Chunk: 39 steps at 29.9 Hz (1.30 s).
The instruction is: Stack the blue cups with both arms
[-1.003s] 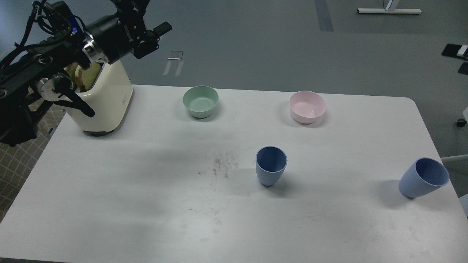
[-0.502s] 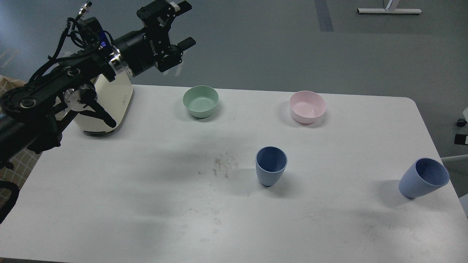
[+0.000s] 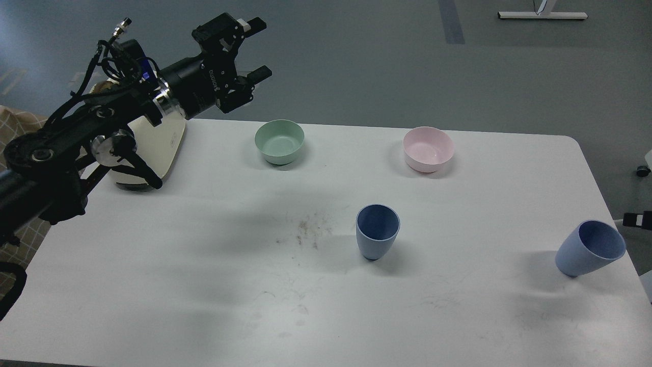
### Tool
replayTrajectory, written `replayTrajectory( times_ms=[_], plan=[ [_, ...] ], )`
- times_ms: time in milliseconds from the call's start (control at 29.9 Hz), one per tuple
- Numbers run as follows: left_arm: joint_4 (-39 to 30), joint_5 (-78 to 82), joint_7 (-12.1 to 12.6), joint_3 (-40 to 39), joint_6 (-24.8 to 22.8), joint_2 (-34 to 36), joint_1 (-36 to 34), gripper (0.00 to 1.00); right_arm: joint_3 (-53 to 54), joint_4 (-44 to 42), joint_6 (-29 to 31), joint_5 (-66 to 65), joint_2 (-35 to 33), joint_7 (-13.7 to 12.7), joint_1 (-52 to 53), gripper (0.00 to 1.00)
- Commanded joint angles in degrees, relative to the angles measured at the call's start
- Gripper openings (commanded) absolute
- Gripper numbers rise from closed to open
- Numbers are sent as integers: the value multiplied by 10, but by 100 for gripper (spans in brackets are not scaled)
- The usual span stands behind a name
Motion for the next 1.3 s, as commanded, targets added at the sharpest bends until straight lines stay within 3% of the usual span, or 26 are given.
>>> replayTrajectory(
  times_ms=[0,268,669,836,936,1003,1104,1171,1271],
  plan=[
    [0,0,0,0,0,0,1,97,0,-12,0,0,9,0,-10,86],
    [-13,1,0,-17,0,2,27,97,0,-28,0,0,39,-4,-23,75],
    [-14,1,0,-31,0,4,39,97,0,-61,0,-1,80,-12,-35,70],
    [-14,2,0,-30,0,3,40,97,0,-69,0,-1,90,-13,-38,57],
    [-14,2,0,-31,0,3,43,97,0,-72,0,-1,92,-13,-41,40],
    [-14,2,0,-31,0,3,45,97,0,-72,0,-1,92,-14,-44,22],
    [-14,2,0,-31,0,3,45,97,0,-72,0,-1,92,-15,-44,15],
    [-14,2,0,-31,0,3,45,97,0,-70,0,0,91,-16,-44,2],
    [-14,1,0,-31,0,4,44,97,1,-66,0,1,88,-15,-43,0]
  ],
)
